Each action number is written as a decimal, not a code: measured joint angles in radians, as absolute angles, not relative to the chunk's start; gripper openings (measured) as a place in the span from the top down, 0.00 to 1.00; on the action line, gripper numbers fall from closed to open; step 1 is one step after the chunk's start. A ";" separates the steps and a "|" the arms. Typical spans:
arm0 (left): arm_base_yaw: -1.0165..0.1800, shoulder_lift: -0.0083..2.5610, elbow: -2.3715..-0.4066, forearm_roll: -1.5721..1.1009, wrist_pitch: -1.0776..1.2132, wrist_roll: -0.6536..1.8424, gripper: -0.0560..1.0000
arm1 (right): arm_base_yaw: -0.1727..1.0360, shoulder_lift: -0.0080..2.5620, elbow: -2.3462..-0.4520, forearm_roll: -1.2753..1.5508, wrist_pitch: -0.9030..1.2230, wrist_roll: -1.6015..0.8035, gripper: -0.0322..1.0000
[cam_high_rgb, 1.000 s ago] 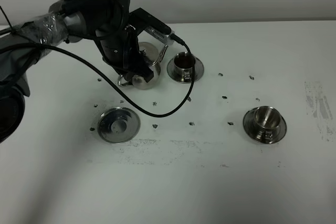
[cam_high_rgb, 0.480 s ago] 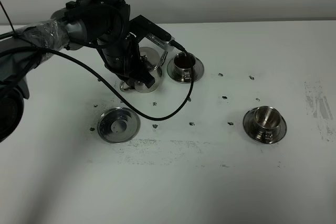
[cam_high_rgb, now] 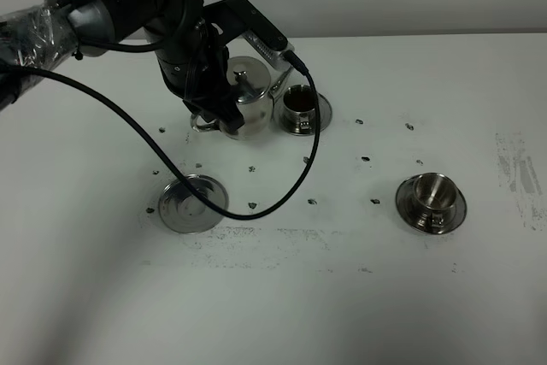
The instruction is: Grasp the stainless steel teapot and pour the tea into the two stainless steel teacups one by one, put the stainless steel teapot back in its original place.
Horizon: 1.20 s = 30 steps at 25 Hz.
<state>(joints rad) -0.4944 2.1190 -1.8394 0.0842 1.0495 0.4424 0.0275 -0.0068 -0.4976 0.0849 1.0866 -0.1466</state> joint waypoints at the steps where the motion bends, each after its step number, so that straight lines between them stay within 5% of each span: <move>1: -0.502 2.116 -1.839 0.078 1.058 0.474 0.77 | 0.027 -0.007 -0.498 0.085 1.087 -0.147 0.43; 13: -0.615 2.113 -1.852 0.044 1.012 0.761 0.77 | 0.027 -0.007 -0.498 0.085 1.087 -0.147 0.43; 30: -0.713 2.349 -2.204 0.138 1.084 0.918 0.77 | 0.027 -0.007 -0.498 0.085 1.087 -0.147 0.43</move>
<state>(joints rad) -0.7127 2.3487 -2.2038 0.1379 1.0836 0.9176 0.0275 -0.0068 -0.4976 0.0849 1.0866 -0.1466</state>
